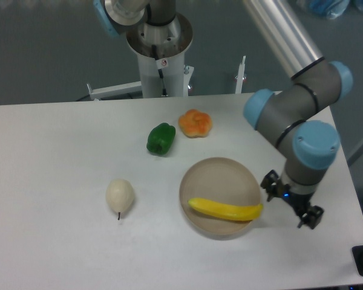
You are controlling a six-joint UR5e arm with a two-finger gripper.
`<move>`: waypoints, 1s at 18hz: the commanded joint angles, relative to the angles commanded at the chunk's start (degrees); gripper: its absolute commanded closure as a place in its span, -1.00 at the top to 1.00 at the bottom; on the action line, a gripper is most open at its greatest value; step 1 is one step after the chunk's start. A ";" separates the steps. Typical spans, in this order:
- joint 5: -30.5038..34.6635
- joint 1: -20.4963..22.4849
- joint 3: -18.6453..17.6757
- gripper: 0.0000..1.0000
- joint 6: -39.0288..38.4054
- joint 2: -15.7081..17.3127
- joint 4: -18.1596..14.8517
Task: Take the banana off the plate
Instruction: 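Move the open gripper over the yellow banana on the plate and lower, then close the gripper on the banana and lift it off the plate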
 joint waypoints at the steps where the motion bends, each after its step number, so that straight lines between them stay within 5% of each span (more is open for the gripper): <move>1: 0.09 -0.53 -0.53 1.00 -0.27 0.09 0.18; 9: 0.70 -2.82 -6.59 1.00 0.87 1.85 0.62; 14: 4.04 -2.73 -9.14 1.00 10.09 1.76 0.97; 18: 4.04 -2.73 -11.43 1.00 10.71 1.23 6.49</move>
